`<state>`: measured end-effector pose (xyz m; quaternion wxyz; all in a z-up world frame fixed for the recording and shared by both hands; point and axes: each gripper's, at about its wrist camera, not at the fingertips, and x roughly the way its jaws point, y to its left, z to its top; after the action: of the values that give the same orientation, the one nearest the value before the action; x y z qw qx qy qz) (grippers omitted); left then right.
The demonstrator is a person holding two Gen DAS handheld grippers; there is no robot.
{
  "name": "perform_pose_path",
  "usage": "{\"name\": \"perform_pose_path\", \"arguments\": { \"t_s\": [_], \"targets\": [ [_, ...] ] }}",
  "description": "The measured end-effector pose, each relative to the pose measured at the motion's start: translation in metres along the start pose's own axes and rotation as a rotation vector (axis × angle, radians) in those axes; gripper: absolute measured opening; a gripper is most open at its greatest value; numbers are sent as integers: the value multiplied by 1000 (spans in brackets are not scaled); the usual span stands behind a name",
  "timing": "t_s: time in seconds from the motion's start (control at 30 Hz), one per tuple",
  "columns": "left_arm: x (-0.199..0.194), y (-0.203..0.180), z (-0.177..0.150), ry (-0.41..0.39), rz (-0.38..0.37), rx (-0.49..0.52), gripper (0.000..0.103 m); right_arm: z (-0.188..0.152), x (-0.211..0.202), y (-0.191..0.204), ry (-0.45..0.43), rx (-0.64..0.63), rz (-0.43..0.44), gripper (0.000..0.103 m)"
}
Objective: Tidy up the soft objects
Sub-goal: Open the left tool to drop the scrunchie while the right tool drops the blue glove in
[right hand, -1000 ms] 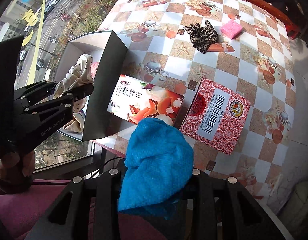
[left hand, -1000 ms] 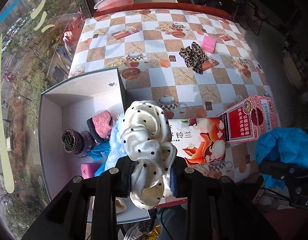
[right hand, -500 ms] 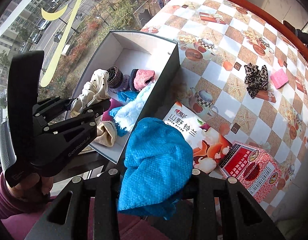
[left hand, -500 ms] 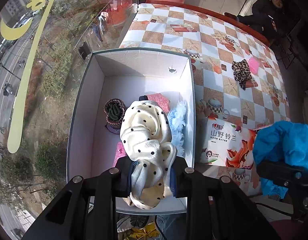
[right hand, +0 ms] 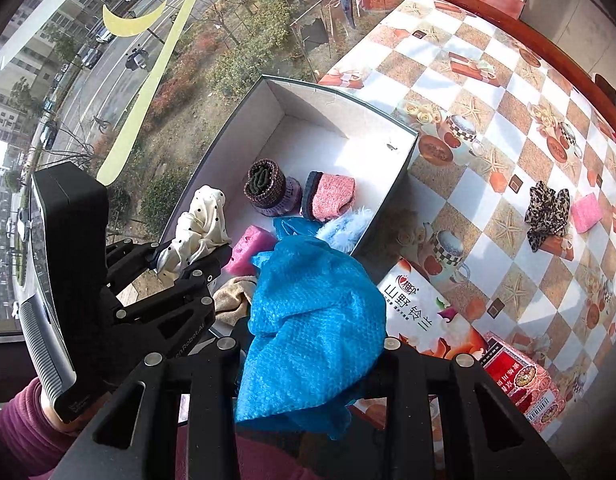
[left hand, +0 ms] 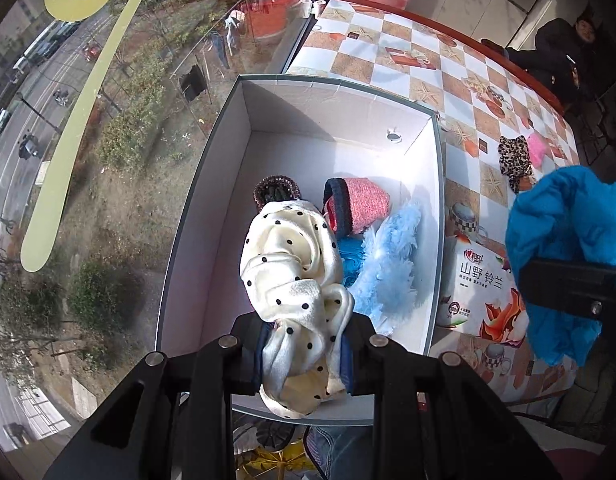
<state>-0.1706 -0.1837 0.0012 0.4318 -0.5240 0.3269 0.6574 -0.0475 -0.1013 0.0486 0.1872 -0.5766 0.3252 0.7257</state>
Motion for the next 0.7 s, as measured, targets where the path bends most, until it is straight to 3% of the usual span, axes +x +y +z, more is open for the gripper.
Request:
{"name": "perform_pose_path", "arguments": {
  "t_s": [0.7],
  "targets": [
    [5,1,3,10,2,-11,31,24,5,15,-12,-24,-2,33]
  ]
}}
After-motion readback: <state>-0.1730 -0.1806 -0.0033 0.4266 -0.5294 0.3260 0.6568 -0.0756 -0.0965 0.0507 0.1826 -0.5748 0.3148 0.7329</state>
